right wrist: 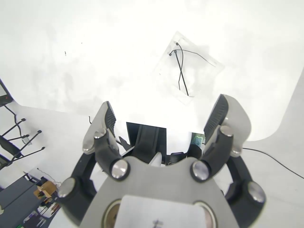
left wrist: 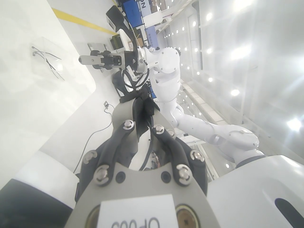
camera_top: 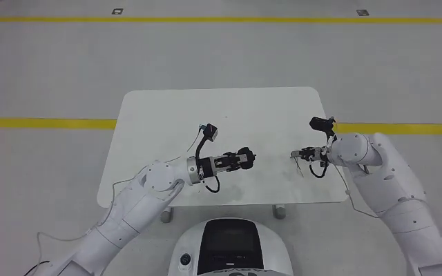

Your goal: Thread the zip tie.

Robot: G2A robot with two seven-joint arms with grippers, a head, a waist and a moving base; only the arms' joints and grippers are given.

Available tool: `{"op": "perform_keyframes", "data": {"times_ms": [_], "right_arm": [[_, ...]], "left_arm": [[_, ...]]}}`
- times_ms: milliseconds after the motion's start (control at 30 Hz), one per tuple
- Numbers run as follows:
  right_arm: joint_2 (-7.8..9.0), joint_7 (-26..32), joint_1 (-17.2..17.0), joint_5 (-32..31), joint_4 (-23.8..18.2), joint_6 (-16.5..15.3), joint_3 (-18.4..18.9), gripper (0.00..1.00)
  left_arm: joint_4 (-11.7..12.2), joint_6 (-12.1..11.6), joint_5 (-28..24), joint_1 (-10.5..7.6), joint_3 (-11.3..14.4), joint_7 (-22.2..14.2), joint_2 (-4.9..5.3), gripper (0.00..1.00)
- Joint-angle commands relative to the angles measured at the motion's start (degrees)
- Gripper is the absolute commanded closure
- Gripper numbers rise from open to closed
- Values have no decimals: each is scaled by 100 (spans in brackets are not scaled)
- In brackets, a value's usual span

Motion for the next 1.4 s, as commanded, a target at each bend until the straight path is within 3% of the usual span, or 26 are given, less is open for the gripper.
{"op": "perform_keyframes", "data": {"times_ms": [0,333,600,867,933,1367], "right_arm": [[-6,-136,-52,-69,29,-92,-50,0],[-121,17,303,-823,311,-145,-734,0],[-128,-15,308,-885,337,-167,-773,0],[-145,-18,314,-1346,377,-991,-1042,0],[-142,-12,301,-1448,303,-1344,-1105,0],[-141,-200,238,-1461,428,-1426,-1010,0]], "left_arm": [[0,0,0,0,0,0,0,100],[0,0,0,0,0,0,0,100],[0,0,0,0,0,0,0,100],[0,0,0,0,0,0,0,100],[0,0,0,0,0,0,0,100],[0,0,0,0,0,0,0,100]]}}
